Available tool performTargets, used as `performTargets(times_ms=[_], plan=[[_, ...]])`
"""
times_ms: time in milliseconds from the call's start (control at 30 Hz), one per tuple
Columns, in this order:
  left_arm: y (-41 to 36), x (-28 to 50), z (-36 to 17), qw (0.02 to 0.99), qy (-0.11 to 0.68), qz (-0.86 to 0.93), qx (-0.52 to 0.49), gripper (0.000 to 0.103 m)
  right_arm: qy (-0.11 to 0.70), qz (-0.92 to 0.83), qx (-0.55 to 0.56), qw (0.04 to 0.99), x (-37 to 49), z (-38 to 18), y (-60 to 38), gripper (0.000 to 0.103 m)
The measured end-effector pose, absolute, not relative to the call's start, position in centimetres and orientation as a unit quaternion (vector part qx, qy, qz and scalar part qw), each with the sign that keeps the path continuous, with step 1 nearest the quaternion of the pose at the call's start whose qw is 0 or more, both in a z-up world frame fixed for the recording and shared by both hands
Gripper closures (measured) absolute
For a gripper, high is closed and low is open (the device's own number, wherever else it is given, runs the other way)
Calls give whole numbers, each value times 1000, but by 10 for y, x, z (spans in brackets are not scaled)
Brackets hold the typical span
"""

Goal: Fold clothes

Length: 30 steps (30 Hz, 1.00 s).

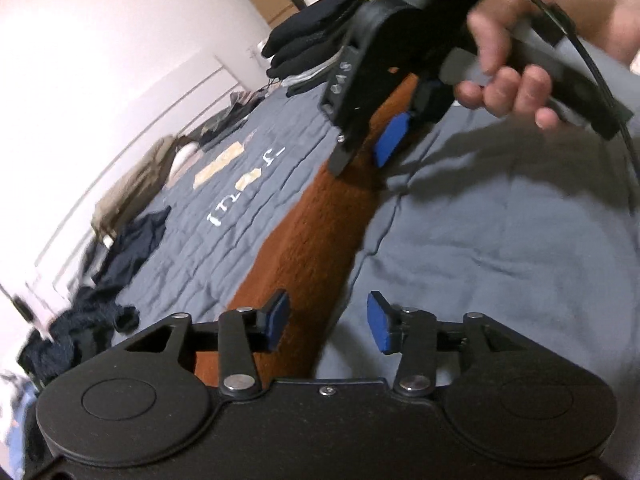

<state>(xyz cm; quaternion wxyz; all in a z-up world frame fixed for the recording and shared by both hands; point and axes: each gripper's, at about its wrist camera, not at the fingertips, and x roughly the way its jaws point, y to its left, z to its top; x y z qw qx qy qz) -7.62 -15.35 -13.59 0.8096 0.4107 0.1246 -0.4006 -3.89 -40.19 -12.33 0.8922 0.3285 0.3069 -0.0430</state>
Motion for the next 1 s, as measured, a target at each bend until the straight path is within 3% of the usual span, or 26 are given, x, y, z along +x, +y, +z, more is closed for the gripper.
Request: performTargets(times_ms=[300,367,500,600,667,867,1000], plan=[[-158,-34,-145,829,217,-383,345,49,321,-41,329,887,-35,-127,-399,63],[-159,-26,-145,830,220,-384,338,44,326,-39,323,888,-34,-127,-397,63],[-161,-16,-147,829,213,-390,340,44,334,-33,309,890,-33,-127,-393,63],[-164,-17,-147,828,206,-396,339,65,340,-28,302,890,-32,-129,-391,63],[-166,-18,-147,827,200,-397,345,94,343,-29,297,891,-32,-130,-391,63],[-164,-13,-137,840,203,-392,317,98,346,-24,327,879,-32,-136,-393,63],[-172,-19,-145,831,191,-388,351,97,352,-13,325,878,-33,-138,-388,62]])
